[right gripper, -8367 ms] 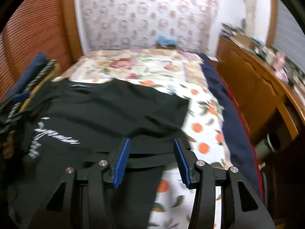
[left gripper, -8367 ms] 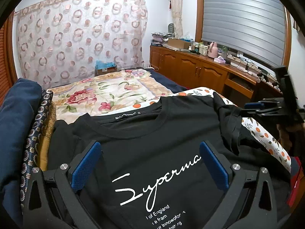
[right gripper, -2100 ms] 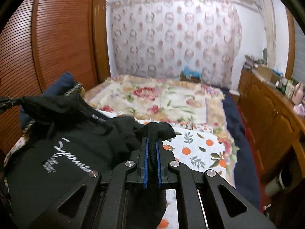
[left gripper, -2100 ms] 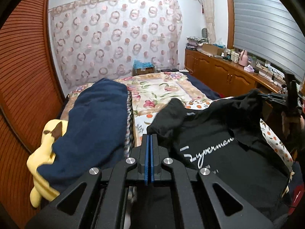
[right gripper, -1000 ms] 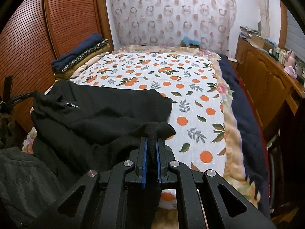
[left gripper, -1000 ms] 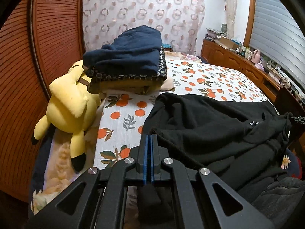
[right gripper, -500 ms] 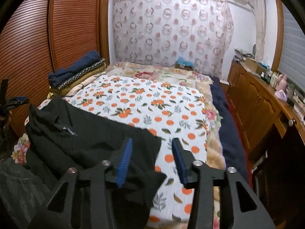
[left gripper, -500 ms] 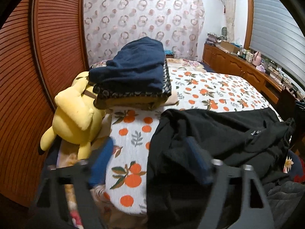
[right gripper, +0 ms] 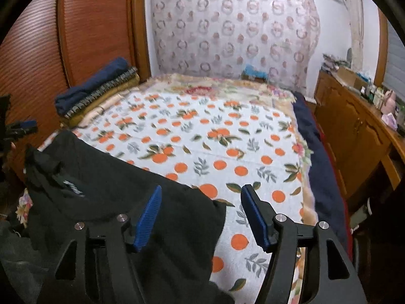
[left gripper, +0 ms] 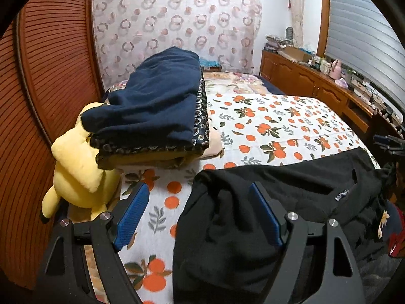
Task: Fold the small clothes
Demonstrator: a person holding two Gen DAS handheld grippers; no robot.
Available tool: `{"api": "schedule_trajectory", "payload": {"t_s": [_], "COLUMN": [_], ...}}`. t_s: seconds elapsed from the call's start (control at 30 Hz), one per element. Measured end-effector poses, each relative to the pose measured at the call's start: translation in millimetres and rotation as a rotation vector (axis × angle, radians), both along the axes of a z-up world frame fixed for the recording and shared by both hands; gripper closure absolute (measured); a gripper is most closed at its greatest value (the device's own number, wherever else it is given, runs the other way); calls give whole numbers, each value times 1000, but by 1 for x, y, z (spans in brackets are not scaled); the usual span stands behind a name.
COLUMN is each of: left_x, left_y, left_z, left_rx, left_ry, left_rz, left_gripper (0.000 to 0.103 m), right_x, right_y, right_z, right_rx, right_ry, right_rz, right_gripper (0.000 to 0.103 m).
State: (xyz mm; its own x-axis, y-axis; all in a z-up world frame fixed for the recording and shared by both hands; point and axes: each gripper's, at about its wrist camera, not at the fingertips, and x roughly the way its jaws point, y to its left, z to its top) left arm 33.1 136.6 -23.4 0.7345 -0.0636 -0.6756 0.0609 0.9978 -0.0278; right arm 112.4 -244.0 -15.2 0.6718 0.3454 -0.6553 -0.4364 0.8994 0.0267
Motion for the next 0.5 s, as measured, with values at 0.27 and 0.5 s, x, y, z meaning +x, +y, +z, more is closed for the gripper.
{"api": "schedule_trajectory", "payload": {"t_s": [0.27,0.5], "left_x": [33,54], "left_y": [-4,-4], "left_z": [-17,-44], "left_rx": [-29,-31], "left_ry": [82,176], "left_rz": [-21,-30], "left_gripper": [21,21], "right_x": [20,24], "right_y": [4,8], "right_z": [-34,-43], "right_rx": [-21,-34], "right_ry": [109,131], "right_rz": [-22,-34], "right_gripper": [36,36]}}
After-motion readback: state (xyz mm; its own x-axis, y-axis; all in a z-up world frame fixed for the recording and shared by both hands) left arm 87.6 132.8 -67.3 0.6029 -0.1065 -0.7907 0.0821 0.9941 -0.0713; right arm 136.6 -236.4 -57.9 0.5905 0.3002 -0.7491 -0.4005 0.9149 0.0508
